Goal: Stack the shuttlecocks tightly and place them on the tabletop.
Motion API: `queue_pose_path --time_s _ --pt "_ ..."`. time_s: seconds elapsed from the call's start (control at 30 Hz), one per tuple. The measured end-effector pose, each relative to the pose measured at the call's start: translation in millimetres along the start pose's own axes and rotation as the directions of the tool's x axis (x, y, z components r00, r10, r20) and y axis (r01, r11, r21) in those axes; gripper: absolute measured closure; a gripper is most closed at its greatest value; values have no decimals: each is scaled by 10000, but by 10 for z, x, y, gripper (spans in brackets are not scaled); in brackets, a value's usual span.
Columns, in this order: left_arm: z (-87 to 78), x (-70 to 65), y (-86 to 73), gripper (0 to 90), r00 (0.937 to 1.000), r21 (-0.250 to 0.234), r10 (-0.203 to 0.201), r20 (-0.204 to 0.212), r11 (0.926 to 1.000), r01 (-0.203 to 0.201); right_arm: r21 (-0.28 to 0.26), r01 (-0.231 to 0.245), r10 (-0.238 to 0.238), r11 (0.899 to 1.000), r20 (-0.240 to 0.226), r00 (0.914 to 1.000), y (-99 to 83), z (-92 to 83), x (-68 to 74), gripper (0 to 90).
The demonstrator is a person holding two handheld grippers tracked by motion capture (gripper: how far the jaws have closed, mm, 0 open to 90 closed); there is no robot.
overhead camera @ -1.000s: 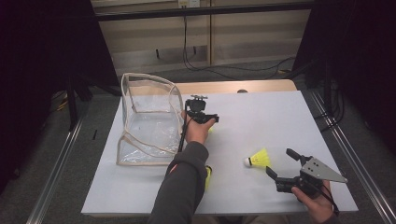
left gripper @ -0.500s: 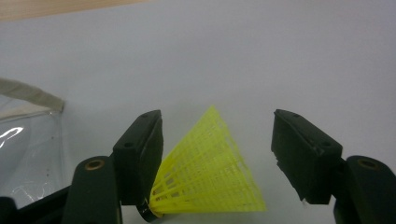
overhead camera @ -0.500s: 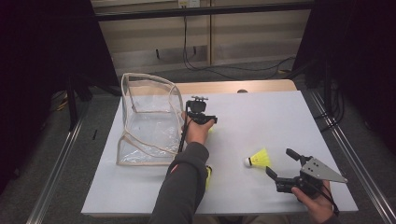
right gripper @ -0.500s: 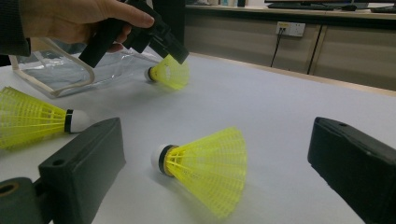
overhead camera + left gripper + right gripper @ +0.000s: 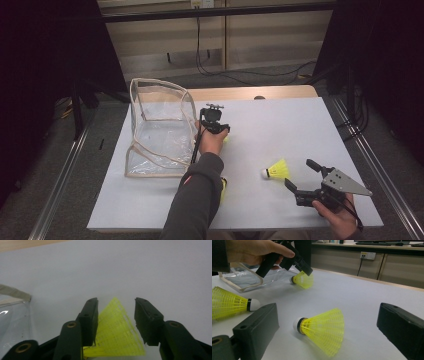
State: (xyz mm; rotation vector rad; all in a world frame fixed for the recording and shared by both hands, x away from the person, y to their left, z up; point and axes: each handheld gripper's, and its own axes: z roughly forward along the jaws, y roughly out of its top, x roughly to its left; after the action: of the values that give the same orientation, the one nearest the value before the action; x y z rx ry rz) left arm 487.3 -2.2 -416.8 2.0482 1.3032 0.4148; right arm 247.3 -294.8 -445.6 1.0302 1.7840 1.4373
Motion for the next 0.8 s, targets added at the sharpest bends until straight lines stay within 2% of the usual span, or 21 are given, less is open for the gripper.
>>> queue_pose_path --time_s 0.1,0.23,0.43,0.57,0.8 --pt "-6 16 4 618 10000 -107 -28 49 9999 29 5 -5 5 10000 0 10000 -1 0 -3 31" --pt "-19 8 15 734 9998 -157 -139 175 9998 142 6 -37 37 10000 9 10000 0 -1 -3 31" --pt "-34 11 24 849 9993 -71 -247 271 9997 249 17 -39 39 10000 20 10000 0 -1 -6 31" --pt "-55 19 34 875 9993 -287 -342 129 9990 346 13 -25 25 10000 23 10000 -2 -1 -12 32" --pt "-110 31 64 893 9985 -524 -492 231 9974 504 18 -25 25 10000 16 10000 -2 -2 -16 32"
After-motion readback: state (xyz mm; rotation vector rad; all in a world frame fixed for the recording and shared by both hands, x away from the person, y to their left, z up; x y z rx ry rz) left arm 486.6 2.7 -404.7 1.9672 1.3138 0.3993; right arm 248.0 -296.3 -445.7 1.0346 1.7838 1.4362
